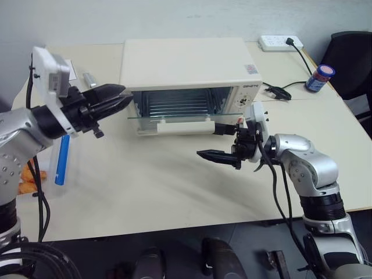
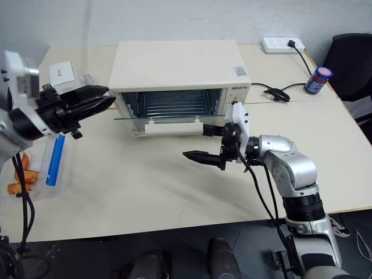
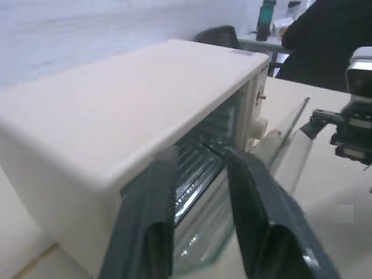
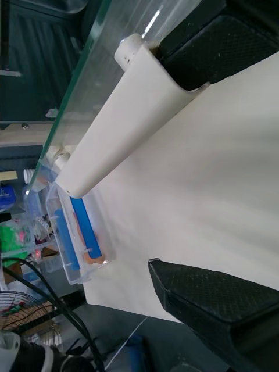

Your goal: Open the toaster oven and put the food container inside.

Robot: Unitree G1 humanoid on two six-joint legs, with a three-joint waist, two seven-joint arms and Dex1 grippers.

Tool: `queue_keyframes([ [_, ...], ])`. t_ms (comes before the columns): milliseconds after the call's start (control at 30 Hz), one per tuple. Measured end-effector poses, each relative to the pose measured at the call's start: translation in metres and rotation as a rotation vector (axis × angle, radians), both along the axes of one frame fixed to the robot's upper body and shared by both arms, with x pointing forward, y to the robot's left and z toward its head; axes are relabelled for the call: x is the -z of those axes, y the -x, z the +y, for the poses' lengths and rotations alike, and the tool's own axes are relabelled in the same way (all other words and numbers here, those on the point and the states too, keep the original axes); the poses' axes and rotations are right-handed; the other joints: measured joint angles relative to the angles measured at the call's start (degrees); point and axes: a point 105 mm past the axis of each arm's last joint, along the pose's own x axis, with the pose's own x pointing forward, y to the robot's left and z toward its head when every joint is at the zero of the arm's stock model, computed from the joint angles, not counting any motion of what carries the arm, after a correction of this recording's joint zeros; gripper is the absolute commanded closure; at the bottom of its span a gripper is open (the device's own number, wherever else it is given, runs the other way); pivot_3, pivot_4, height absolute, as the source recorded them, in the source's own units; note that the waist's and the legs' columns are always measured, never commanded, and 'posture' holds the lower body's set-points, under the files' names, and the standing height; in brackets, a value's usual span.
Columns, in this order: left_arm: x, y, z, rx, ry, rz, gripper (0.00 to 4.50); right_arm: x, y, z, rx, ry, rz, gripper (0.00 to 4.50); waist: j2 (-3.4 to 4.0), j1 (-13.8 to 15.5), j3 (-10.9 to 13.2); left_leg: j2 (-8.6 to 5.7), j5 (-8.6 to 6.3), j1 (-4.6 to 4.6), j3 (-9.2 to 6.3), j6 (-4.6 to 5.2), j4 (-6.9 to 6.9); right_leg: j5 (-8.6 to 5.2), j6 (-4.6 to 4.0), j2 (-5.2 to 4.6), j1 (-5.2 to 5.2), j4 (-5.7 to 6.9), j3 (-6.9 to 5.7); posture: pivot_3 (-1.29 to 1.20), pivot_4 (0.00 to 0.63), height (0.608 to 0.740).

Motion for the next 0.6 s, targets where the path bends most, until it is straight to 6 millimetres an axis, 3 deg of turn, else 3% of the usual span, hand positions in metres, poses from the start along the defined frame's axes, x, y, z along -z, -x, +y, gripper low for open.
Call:
queue_keyframes([
  [67,0.008,-0.006,-0.005,0.008,-0.042,0.007,4.46,0.002,0.0,0.002,0.003,-0.006,0.005,0.0,0.0,-0.1,0.0,0.0,0.01,0.0,0.02,-0.02,-0.01,0.0,0.0,0.01,-0.03,0.01,0.01,0.0,0.15,0.74],
  [233,0.036,-0.022,-0.014,0.04,-0.18,0.049,4.46,0.007,0.002,0.004,0.022,-0.014,0.015,0.0,0.0,0.03,0.0,0.01,0.02,-0.05,0.02,-0.03,0.0,0.0,0.0,0.02,-0.08,0.02,0.01,0.0,0.15,0.74],
  [400,0.046,-0.023,-0.019,0.074,-0.266,0.036,4.46,0.014,0.006,0.0,0.062,0.009,0.019,0.0,0.0,0.31,0.0,0.0,0.01,-0.06,0.0,-0.03,0.02,0.0,0.0,0.01,-0.06,0.03,0.02,0.0,0.15,0.74],
  [600,0.072,-0.015,-0.022,0.119,-0.296,0.104,4.46,0.043,0.026,-0.057,0.21,0.176,0.101,0.0,0.0,1.82,0.0,-0.01,-0.04,-0.1,-0.02,0.07,0.04,0.02,0.04,-0.02,0.0,-0.12,0.02,0.0,0.15,0.74],
])
